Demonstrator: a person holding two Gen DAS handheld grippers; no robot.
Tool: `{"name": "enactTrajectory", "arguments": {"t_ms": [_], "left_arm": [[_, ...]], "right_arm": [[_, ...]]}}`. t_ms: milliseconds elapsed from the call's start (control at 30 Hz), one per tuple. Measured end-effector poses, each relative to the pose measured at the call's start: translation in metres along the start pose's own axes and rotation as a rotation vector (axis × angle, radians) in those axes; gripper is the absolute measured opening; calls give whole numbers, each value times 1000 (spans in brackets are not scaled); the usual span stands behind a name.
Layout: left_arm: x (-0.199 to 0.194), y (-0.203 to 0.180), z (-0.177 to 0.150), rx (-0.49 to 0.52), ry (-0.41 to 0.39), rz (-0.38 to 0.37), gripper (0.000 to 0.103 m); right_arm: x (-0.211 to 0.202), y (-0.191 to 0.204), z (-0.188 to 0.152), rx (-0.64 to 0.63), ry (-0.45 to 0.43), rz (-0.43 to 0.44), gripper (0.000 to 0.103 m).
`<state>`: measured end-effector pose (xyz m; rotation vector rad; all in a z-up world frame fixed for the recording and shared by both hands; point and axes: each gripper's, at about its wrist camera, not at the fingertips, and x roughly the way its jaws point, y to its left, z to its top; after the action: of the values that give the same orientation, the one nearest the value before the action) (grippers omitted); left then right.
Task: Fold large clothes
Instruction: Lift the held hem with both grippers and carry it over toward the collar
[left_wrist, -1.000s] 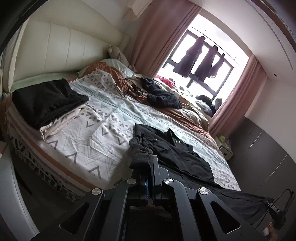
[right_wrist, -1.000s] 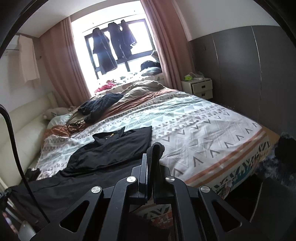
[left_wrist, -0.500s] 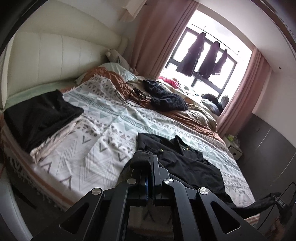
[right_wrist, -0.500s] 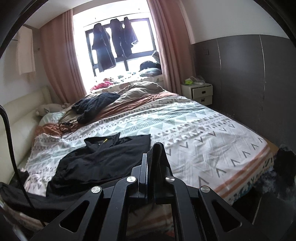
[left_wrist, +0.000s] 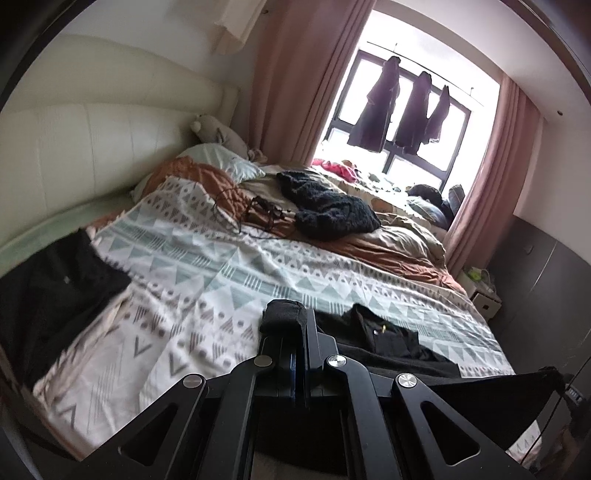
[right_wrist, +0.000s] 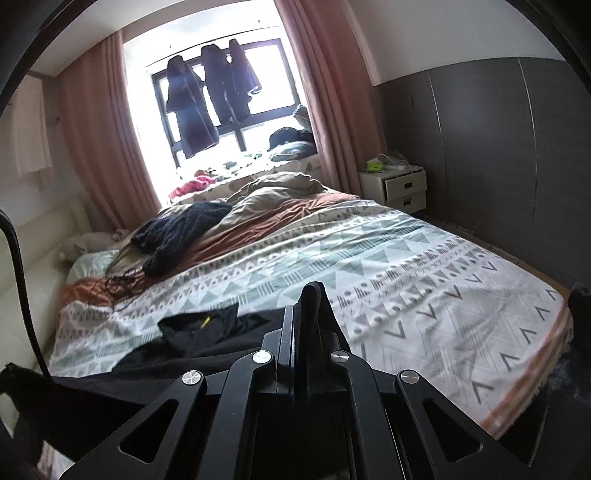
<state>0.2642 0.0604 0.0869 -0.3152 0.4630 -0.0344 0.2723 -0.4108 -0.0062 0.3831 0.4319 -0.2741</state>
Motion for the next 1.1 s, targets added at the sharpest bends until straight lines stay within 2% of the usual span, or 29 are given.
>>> {"name": "enactTrajectory", "arguments": {"t_ms": [300,500,700,867,1033,1067,1100], "left_arm": [[73,-15,39,26,-5,38,2],[136,-21,49,72,25,74,2],[202,-15,46,95,88,106,2],[258,-9,34,115,155,135,2],[308,-6,15,153,220,177,2],[317,-5,11,155,238,184,3],[327,-2,8,156,261,199,4]], "right_arm": [[70,25,41,3,-39,3,3],[132,41,53,15,-28,5,3],[202,52,44,23,16,-14,3],[253,63,22,-54,73,-66,3],[284,64,5,-138,112,-94,3],[290,62,2,-142,117,-102,4],[297,61,-2,-148,128,-100,13]]}}
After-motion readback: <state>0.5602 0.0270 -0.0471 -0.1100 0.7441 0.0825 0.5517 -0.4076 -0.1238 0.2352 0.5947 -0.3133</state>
